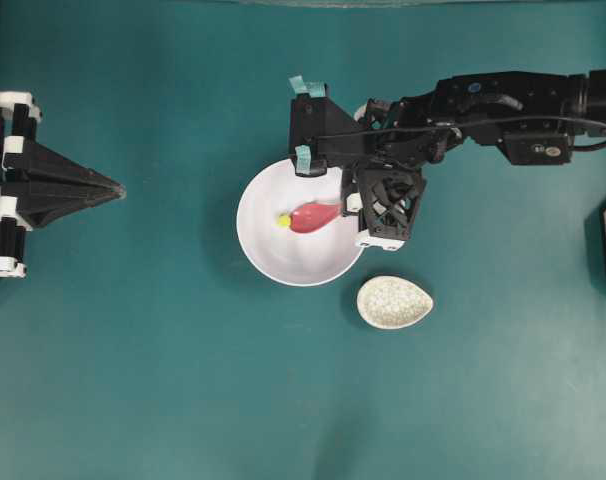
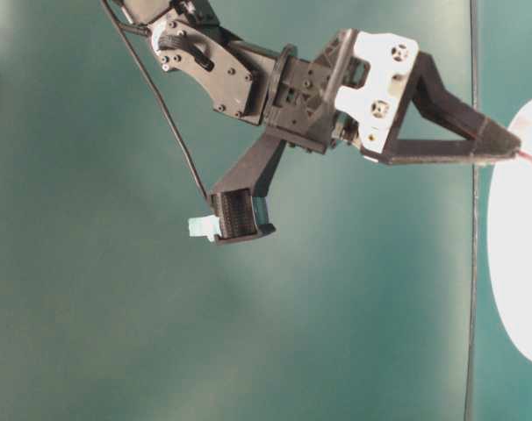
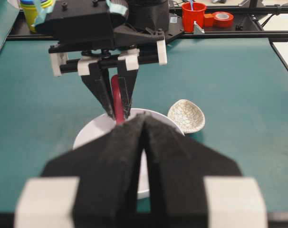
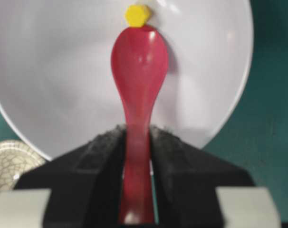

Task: Scoop the yellow hexagonal prism block from the bowl with a spoon using the right arm.
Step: 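Lower the spoon bowl into the white bowl beside the yellow block, then drag the spoon under the yellow block to scoop it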

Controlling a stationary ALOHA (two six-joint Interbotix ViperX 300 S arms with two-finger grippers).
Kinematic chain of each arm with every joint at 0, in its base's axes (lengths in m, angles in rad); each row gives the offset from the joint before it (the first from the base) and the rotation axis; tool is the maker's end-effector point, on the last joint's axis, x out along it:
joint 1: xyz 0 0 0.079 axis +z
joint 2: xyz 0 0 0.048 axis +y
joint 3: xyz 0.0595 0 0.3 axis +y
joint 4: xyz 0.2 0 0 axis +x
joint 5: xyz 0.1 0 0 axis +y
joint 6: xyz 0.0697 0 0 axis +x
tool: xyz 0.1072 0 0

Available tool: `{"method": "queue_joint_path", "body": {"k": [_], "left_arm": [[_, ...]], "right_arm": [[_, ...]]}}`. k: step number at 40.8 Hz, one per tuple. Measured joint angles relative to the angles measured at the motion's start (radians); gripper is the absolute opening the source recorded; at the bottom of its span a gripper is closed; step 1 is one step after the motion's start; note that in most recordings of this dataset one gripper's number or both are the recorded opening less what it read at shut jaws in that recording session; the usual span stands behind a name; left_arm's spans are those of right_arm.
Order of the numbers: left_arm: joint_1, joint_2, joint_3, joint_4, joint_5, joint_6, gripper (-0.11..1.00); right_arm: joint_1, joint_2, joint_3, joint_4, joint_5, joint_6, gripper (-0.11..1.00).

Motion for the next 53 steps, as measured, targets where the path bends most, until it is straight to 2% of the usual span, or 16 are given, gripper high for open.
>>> {"method": "queue_joint_path", "body": {"k": [24, 36, 53], "left_arm": [[0.000, 0.000, 0.002, 0.002, 0.000, 0.000, -0.01], [0.000, 0.000, 0.002, 0.002, 0.000, 0.012, -0.01], [0.000, 0.000, 0.002, 0.002, 0.000, 0.012, -0.01]], "right_arm": [[0.005, 0.003, -0.002, 0.012, -0.074, 0.000, 0.22], [0.031, 0.020, -0.026, 0.023, -0.075, 0.000, 0.22], [0.035, 0.029, -0.069, 0.009, -0.084, 0.000, 0.22]]}}
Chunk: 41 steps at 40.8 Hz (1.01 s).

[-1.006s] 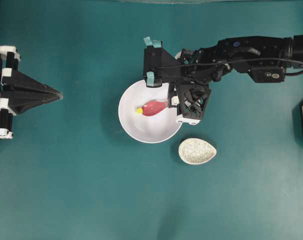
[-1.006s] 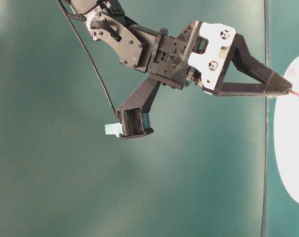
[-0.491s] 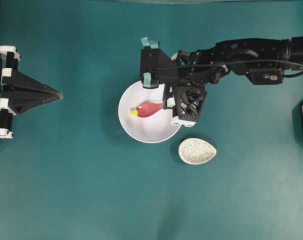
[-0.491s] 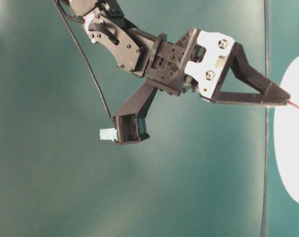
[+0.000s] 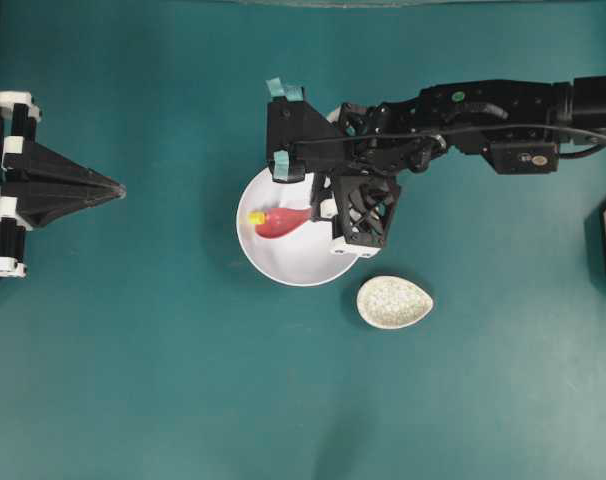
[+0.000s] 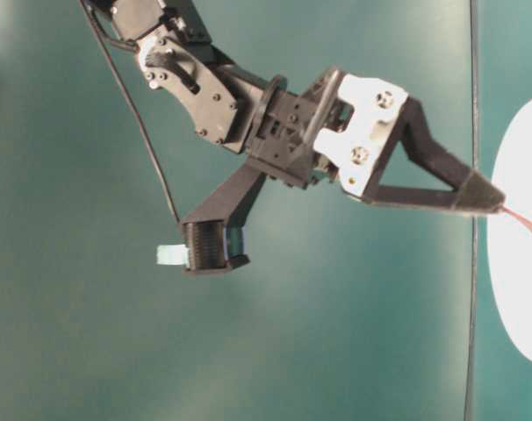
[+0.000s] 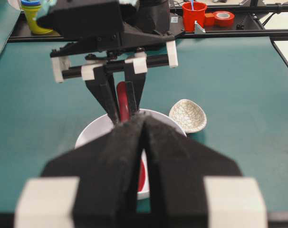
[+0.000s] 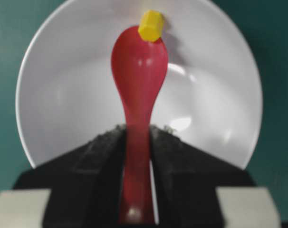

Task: Scoop the yellow hexagonal prism block from the bowl with a spoon using the right arm.
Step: 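Drag the spoon under the yellow block to scoop it, then raise the spoon with the yellow block up out of the bowl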

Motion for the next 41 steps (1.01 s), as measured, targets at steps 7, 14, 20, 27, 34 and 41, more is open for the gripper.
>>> {"method": "queue_joint_path", "body": {"k": [7, 14, 20, 27, 34, 41], "left_arm": [[0.000, 0.000, 0.000, 0.000, 0.000, 0.000, -0.01], [0.000, 0.000, 0.000, 0.000, 0.000, 0.000, -0.01], [0.000, 0.000, -0.002, 0.000, 0.000, 0.000, -0.01], [0.000, 0.000, 0.000, 0.000, 0.000, 0.000, -0.01], [0.000, 0.000, 0.000, -0.002, 0.002, 0.000, -0.01], [0.000, 0.000, 0.000, -0.002, 0.000, 0.000, -0.01]], "right_arm": [[0.000, 0.000, -0.008, -0.009, 0.000, 0.000, 0.22], [0.000, -0.009, -0.008, -0.011, 0.000, 0.000, 0.22], [0.000, -0.043, -0.008, -0.014, 0.000, 0.000, 0.22], [0.000, -0.091, 0.009, -0.014, -0.002, 0.000, 0.22], [0.000, -0.144, 0.037, -0.014, -0.035, 0.000, 0.22], [0.000, -0.225, 0.078, -0.025, -0.112, 0.002, 0.22]]}}
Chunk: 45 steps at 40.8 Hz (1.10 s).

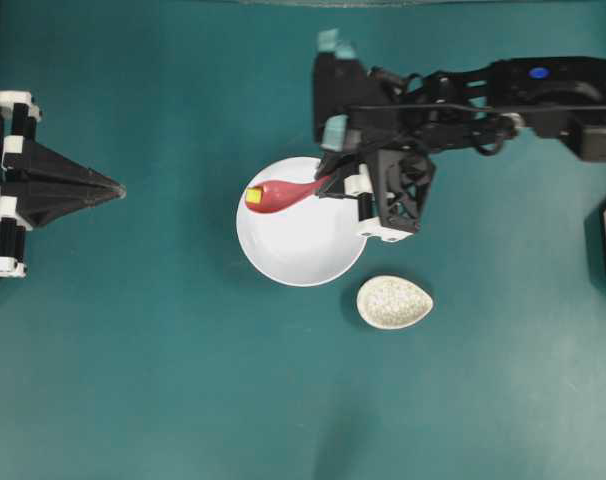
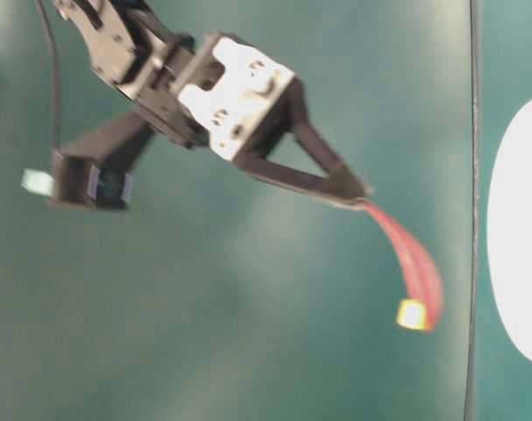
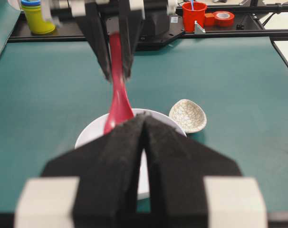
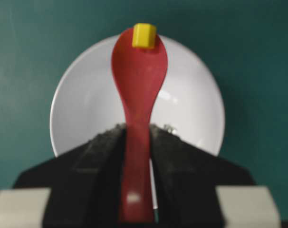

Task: Scoop the yellow hexagonal prism block from the bowl with a spoon using the right arm.
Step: 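Raise the spoon with the yellow block up out of the bowl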

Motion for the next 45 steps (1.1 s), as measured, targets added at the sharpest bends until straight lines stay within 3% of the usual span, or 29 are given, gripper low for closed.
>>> {"method": "queue_joint_path", "body": {"k": [12, 23, 45], "left_arm": [[0.000, 0.000, -0.002, 0.002, 0.000, 0.000, -0.01], [0.000, 0.003, 0.000, 0.002, 0.000, 0.002, -0.01], [0.000, -0.009, -0.002, 0.000, -0.011, 0.002, -0.01]], "right_arm": [[0.000, -0.161, 0.106, -0.020, -0.164, -0.002, 0.22], [0.000, -0.284, 0.169, -0.032, -0.236, -0.002, 0.22], [0.000, -0.319, 0.190, -0.037, -0.304, -0.003, 0.22]]}}
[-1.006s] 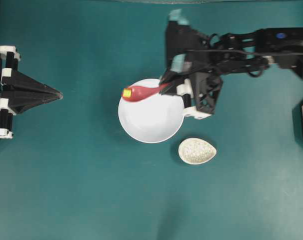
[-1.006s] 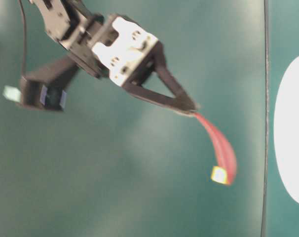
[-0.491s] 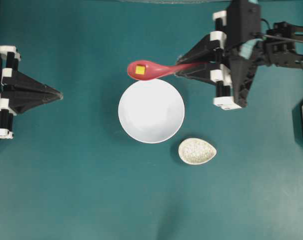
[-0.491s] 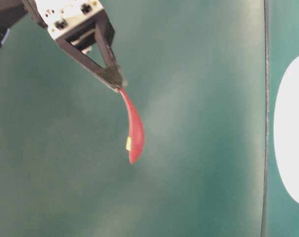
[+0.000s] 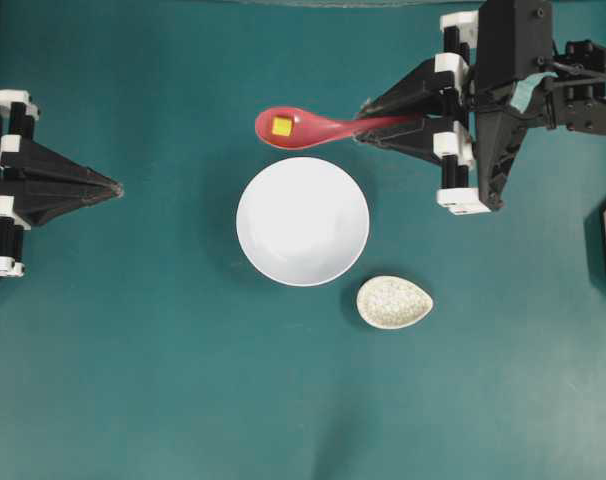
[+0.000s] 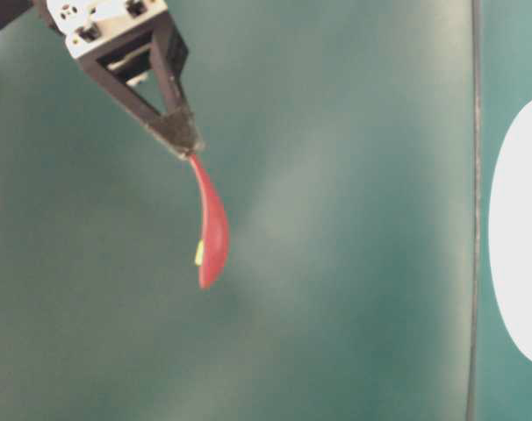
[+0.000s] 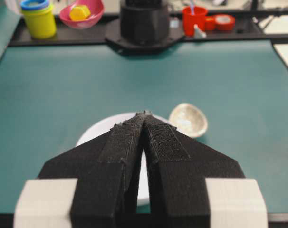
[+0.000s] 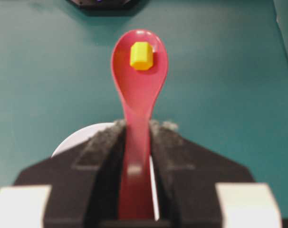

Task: Scoop the yellow hexagonal prism block from the bowl with a spoon using the right arm.
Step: 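Raise the spoon with the yellow block up out of the bowl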

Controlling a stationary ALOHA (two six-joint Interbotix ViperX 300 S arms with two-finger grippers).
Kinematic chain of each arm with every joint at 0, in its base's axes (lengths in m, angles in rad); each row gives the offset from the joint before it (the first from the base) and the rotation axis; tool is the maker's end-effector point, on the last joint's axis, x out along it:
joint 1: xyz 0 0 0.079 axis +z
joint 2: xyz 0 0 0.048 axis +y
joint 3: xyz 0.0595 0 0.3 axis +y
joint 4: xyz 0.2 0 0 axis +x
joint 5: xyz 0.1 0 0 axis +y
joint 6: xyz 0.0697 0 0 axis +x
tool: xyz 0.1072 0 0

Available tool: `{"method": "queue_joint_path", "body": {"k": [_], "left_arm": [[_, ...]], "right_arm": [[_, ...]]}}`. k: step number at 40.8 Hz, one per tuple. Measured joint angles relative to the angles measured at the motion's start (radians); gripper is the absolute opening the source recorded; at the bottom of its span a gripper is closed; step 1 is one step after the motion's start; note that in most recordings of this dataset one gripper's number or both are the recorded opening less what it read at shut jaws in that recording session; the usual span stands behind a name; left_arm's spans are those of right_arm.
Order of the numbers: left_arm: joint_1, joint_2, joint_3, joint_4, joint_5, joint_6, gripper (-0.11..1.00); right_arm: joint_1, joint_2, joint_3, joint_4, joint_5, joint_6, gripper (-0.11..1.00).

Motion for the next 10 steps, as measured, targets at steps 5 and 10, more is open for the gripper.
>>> {"method": "queue_joint_path", "body": {"k": [5, 10], "left_arm": [[0.000, -0.002, 0.002, 0.002, -0.008, -0.006, -0.01], [0.000, -0.002, 0.000, 0.002, -0.009, -0.014, -0.01]], "right_arm": [[0.000, 0.000, 0.000, 0.000, 0.000, 0.000, 0.22], [0.000, 0.000, 0.000, 0.000, -0.002, 0.000, 0.22]]}}
